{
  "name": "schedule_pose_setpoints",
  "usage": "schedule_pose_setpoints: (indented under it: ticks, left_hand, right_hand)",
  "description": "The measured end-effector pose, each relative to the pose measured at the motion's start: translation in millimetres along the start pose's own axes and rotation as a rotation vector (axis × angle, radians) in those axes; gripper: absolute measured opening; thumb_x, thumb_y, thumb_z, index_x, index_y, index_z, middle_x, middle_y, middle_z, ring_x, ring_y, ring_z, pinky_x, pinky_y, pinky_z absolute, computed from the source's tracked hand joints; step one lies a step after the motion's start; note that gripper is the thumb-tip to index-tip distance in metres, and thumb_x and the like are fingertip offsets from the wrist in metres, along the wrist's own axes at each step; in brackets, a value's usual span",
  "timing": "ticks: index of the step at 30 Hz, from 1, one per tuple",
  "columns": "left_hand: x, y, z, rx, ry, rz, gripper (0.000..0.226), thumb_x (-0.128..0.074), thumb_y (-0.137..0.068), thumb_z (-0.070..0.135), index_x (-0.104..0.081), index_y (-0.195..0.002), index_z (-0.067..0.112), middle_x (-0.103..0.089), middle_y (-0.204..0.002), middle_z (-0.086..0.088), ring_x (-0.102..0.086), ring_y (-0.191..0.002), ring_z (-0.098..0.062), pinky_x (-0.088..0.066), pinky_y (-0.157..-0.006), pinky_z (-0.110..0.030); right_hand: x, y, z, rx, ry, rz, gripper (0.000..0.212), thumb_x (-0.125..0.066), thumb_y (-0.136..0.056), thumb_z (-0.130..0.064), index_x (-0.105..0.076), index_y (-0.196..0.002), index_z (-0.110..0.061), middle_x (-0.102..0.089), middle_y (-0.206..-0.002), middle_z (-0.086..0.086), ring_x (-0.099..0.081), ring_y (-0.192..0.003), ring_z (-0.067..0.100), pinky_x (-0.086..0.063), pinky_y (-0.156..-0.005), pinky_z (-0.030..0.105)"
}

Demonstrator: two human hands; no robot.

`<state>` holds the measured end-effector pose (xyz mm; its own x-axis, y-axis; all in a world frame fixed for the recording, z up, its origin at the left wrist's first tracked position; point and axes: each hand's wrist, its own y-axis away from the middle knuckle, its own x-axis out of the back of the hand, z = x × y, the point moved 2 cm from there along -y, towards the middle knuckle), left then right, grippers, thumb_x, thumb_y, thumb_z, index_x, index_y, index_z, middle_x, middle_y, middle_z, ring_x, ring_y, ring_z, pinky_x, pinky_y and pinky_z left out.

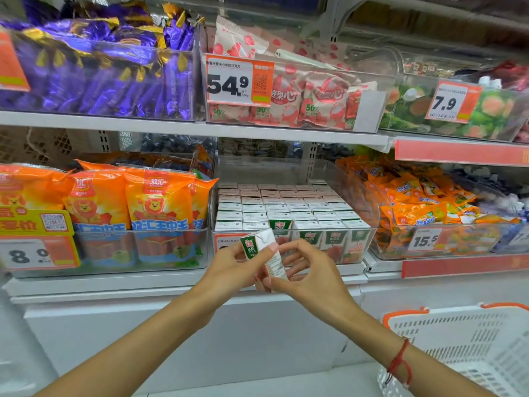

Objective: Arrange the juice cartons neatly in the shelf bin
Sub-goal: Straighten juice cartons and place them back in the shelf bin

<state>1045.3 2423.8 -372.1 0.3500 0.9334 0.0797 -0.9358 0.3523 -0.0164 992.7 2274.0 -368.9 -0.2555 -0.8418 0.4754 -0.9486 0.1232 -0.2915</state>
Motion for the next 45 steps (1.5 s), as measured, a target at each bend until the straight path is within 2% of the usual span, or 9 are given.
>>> schedule_pose_setpoints:
  ticks: [6, 9, 13, 18, 23, 29, 36, 39, 45]
  left_hand:
    - [15, 6, 14, -0.026, -0.11, -0.13, 0.019, -0.062, -0.089, 0.044, -0.064, -0.107, 0.04, -0.073, -0.1, 0.02, -0.066, -0.092, 0.007, -0.05, -0.073, -0.011]
    - [16, 8, 18, -0.018, -0.066, -0.196, 0.018, -0.061, -0.088, 0.046, -0.065, -0.104, 0.038, -0.074, -0.098, 0.019, -0.067, -0.091, 0.008, -0.052, -0.071, -0.008]
    - [15, 5, 18, -0.021, -0.003, -0.182, 0.041, -0.063, -0.087, 0.046, -0.061, -0.123, 0.027, -0.074, -0.108, 0.006, -0.07, -0.099, -0.006, -0.054, -0.09, -0.022]
    - [12, 1, 17, -0.065, 0.146, -0.122, 0.009, -0.061, -0.092, 0.035, -0.064, -0.099, 0.03, -0.077, -0.092, 0.009, -0.072, -0.087, -0.005, -0.054, -0.067, -0.011]
    - [13, 1, 17, -0.184, 0.13, 0.021, 0.009, -0.065, -0.091, 0.026, -0.067, -0.09, 0.035, -0.075, -0.083, 0.018, -0.07, -0.083, 0.003, -0.051, -0.064, -0.008]
    - [8, -2, 8, -0.162, 0.091, 0.047, 0.01, -0.07, -0.087, 0.03, -0.064, -0.089, 0.037, -0.075, -0.079, 0.015, -0.072, -0.076, -0.002, -0.053, -0.058, -0.013]
    - [21, -2, 10, -0.042, 0.17, -0.102, 0.02, -0.061, -0.095, 0.021, -0.065, -0.114, 0.018, -0.076, -0.099, 0.001, -0.073, -0.09, -0.01, -0.055, -0.068, -0.014]
    - [23, -1, 13, -0.017, 0.174, -0.181, 0.025, -0.056, -0.098, 0.025, -0.064, -0.121, 0.02, -0.075, -0.106, 0.001, -0.071, -0.099, -0.013, -0.057, -0.081, -0.021]
    - [28, -1, 7, -0.076, 0.268, -0.072, 0.019, -0.063, -0.093, 0.021, -0.066, -0.108, 0.033, -0.077, -0.095, -0.001, -0.074, -0.087, -0.013, -0.055, -0.064, -0.015]
  right_hand:
    - [11, -3, -5, -0.038, -0.181, -0.088, 0.014, -0.076, -0.081, -0.033, -0.075, -0.091, -0.024, -0.075, -0.087, -0.008, -0.069, -0.082, 0.005, -0.053, -0.075, 0.017]
    - [15, -3, -9, -0.068, -0.251, -0.088, 0.028, -0.075, -0.071, -0.048, -0.075, -0.085, -0.024, -0.075, -0.084, -0.004, -0.071, -0.08, 0.008, -0.052, -0.069, 0.013]
    - [13, -6, -7, -0.197, -0.315, -0.114, 0.048, -0.075, -0.066, -0.051, -0.069, -0.105, -0.023, -0.074, -0.095, -0.002, -0.071, -0.083, 0.009, -0.053, -0.07, 0.019]
    - [4, -3, -5, -0.259, -0.284, -0.308, 0.052, -0.077, -0.078, -0.038, -0.058, -0.127, -0.033, -0.068, -0.119, -0.013, -0.065, -0.106, 0.002, -0.05, -0.093, 0.026]
    - [3, -4, -6, -0.196, -0.217, -0.076, 0.048, -0.086, -0.067, -0.035, -0.064, -0.111, -0.033, -0.071, -0.099, -0.012, -0.067, -0.082, -0.005, -0.05, -0.066, 0.009]
    - [-3, -6, 0, -0.063, 0.058, 0.107, 0.058, -0.09, -0.059, -0.034, -0.057, -0.106, -0.032, -0.063, -0.093, -0.014, -0.058, -0.078, -0.009, -0.047, -0.063, 0.009]
    - [4, -12, 11, -0.228, -0.173, -0.206, 0.034, -0.068, -0.087, -0.036, -0.062, -0.12, -0.029, -0.068, -0.115, -0.01, -0.064, -0.106, 0.004, -0.052, -0.094, 0.024]
    - [1, -8, 9, -0.23, -0.29, -0.275, 0.038, -0.067, -0.089, -0.03, -0.061, -0.126, -0.025, -0.07, -0.116, -0.011, -0.065, -0.107, 0.003, -0.053, -0.092, 0.025]
    - [0, -4, -4, 0.001, -0.214, 0.078, 0.045, -0.088, -0.063, -0.035, -0.064, -0.101, -0.033, -0.07, -0.089, -0.021, -0.068, -0.082, 0.0, -0.053, -0.071, 0.014]
